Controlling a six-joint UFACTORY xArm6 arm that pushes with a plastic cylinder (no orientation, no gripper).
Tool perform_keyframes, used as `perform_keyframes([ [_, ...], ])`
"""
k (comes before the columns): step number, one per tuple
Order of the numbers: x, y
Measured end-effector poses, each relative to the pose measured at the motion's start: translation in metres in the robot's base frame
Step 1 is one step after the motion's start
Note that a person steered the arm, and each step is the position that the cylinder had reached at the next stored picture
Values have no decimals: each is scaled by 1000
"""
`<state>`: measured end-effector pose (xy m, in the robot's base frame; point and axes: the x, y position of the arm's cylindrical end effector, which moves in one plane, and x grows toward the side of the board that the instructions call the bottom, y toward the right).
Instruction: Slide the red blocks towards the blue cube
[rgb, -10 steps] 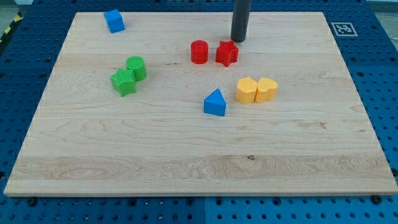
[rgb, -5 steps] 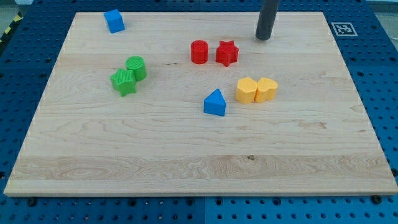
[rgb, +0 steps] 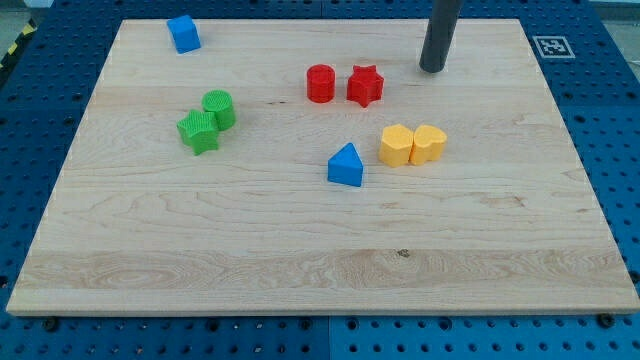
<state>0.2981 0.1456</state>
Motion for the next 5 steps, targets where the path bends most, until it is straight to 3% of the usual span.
perform_keyframes([
  [2, 37, -51],
  [3, 44, -107],
  [4, 44, -124],
  [5, 44, -91],
])
